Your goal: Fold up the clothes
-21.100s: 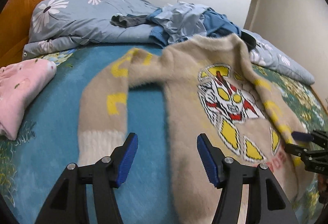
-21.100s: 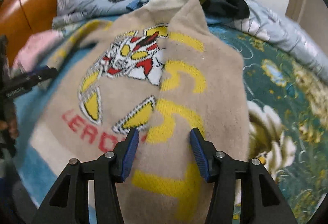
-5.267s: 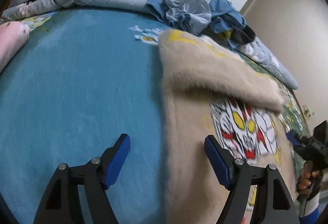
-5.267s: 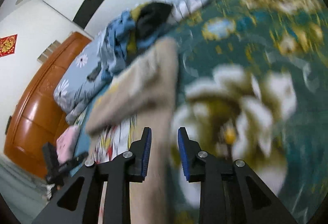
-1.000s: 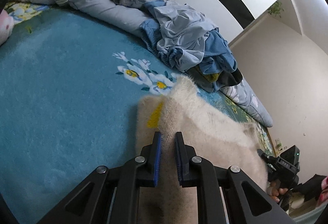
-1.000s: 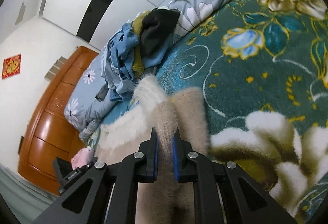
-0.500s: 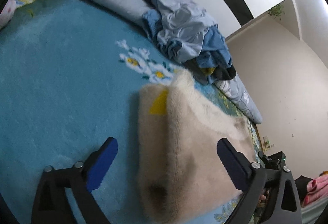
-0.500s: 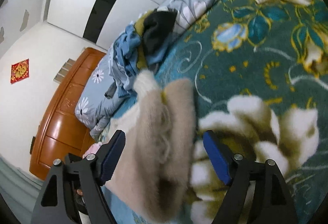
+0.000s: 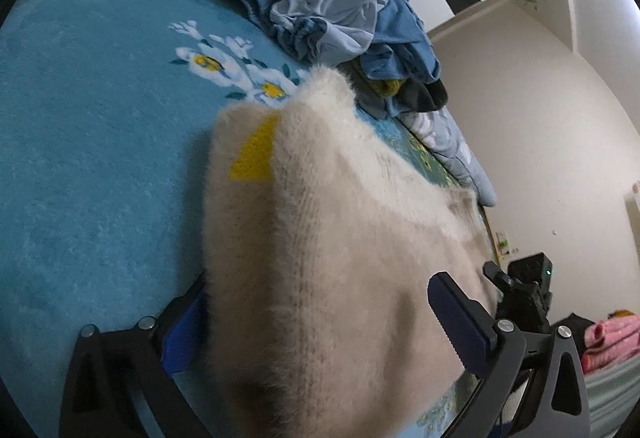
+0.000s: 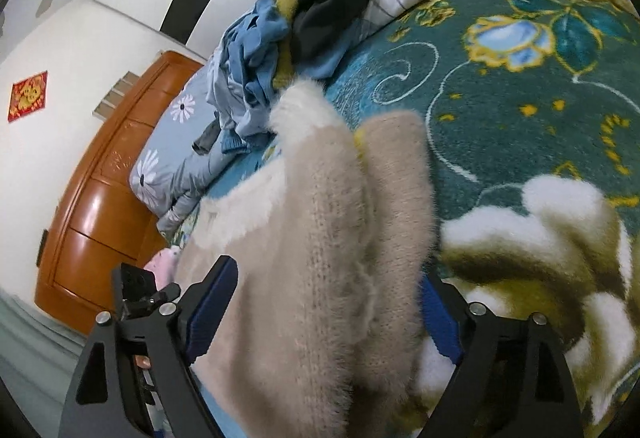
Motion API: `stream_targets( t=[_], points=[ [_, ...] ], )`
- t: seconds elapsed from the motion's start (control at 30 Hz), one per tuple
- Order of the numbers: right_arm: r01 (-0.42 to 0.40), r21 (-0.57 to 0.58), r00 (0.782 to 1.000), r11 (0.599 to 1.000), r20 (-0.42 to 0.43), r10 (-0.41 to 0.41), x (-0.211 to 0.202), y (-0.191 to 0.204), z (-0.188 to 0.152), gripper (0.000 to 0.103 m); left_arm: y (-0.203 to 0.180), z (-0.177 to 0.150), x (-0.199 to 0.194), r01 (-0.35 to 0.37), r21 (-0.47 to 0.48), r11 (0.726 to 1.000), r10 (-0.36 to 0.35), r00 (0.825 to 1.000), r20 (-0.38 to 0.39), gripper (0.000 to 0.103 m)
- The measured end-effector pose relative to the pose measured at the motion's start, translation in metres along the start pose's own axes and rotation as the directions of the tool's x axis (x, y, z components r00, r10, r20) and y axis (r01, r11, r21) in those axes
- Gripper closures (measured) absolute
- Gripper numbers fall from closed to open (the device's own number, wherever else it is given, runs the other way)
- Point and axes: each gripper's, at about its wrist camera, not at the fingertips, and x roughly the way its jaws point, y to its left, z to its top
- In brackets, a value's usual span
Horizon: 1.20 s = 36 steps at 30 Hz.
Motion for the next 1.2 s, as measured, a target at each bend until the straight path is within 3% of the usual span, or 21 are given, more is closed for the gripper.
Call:
stream_targets(
  t=[0.17,0.33,0.37,0.43,0.57,0.63,0.73,1.2],
  points=[
    [-0.015,-0.004,1.0,1.0,0.001,0.015,-0.001,-0.002,-0.002,0.016,-0.007,-0.002,0.002,-0.035,0.073,0.997,0.037,0.999,-0.019,0.0],
    [0.012,0.006,1.0,1.0,0.007,-0.012,0.003,0.002,-0.001,0.017,-0.006,0.004,0.002,-0.037,0.049,0.998,0.038,0.999,-0.014,0.004],
    [0.012,0.016,1.0,1.0,0.011,-0.012,0.003,0.0,0.0,0.02,-0.005,0.005,0.001,-0.034,0.043,0.998,0.034,0.999,-0.009,0.008],
    [0.012,0.037,1.0,0.999,0.017,-0.013,0.003,-0.002,0.001,0.035,0.0,0.008,-0.001,-0.021,0.017,1.0,0.021,1.0,0.002,0.015],
    [0.008,0.08,0.999,0.997,0.032,-0.011,0.003,-0.006,0.0,0.046,0.009,0.009,-0.003,-0.01,-0.035,0.999,0.011,1.0,0.023,0.033],
    [0.003,0.096,0.999,0.995,0.042,-0.007,0.001,-0.006,-0.001,0.056,0.009,0.007,-0.007,-0.014,-0.038,0.999,0.015,0.999,0.028,0.047],
    [-0.018,0.11,0.998,0.994,0.06,0.012,-0.005,0.001,-0.002,0.065,0.003,0.006,-0.014,-0.012,-0.023,1.0,0.012,0.999,0.042,0.058],
    [-0.053,0.024,0.995,0.998,0.081,0.051,-0.035,0.079,-0.006,0.067,-0.026,0.008,-0.077,-0.006,0.06,0.998,0.0,0.996,0.091,0.062]
  ],
)
